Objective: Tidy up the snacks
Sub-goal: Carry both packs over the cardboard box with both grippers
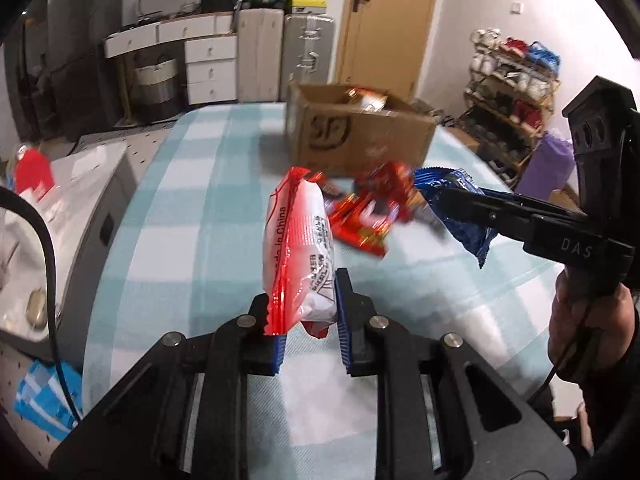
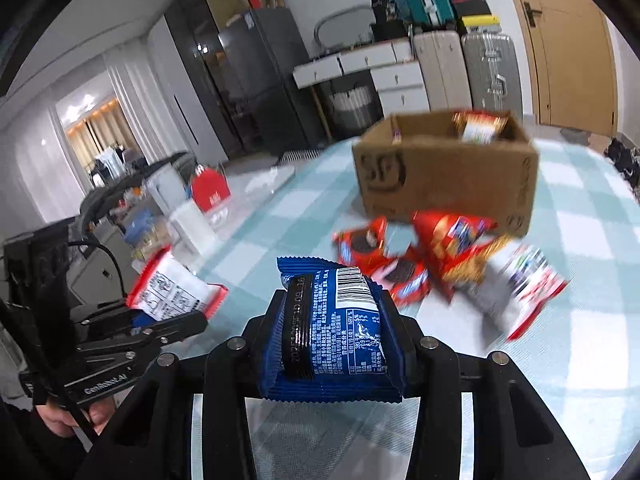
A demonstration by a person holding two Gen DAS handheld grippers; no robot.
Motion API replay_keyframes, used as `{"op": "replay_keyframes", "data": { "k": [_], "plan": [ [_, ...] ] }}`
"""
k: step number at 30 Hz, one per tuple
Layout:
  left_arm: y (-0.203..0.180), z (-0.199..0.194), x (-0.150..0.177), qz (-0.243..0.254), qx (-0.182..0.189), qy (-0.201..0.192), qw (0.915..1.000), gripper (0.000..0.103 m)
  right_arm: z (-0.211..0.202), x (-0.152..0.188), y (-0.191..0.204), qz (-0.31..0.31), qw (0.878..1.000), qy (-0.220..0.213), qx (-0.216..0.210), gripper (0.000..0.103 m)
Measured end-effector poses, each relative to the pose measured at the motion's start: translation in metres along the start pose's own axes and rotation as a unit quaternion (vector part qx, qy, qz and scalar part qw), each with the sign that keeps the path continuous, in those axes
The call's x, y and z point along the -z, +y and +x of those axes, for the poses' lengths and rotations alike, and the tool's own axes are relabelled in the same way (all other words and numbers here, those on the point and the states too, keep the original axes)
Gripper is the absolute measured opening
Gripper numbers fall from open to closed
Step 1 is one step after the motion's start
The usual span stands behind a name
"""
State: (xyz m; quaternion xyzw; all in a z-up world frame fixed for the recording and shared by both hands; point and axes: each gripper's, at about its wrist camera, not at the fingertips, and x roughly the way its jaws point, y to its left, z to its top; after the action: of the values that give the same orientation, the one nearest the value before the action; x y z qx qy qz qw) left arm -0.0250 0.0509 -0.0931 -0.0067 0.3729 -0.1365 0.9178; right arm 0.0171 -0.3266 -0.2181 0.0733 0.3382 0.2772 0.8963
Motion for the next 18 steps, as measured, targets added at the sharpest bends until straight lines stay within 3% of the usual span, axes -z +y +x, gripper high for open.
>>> {"op": "replay_keyframes", "data": {
  "k": [6,9,18],
  "plan": [
    [-0.011,0.006,-0.051,0.013,0.010,-0.018,0.9997,0.018,-0.034,-0.039,-0.020,0.010,0.999,-0.032,-0.007,0.043],
    [-0.018,0.013,-0.082,0.033,-0.005,-0.027,0.9991,0.018,-0.051,-0.064,-0.030,0.015,0.999,-0.049,-0.016,0.043],
    [-0.027,0.043,-0.176,0.025,0.015,-0.036,0.9989,0.018,-0.079,-0.141,-0.058,0.045,0.995,-0.083,-0.044,0.043]
  ]
}}
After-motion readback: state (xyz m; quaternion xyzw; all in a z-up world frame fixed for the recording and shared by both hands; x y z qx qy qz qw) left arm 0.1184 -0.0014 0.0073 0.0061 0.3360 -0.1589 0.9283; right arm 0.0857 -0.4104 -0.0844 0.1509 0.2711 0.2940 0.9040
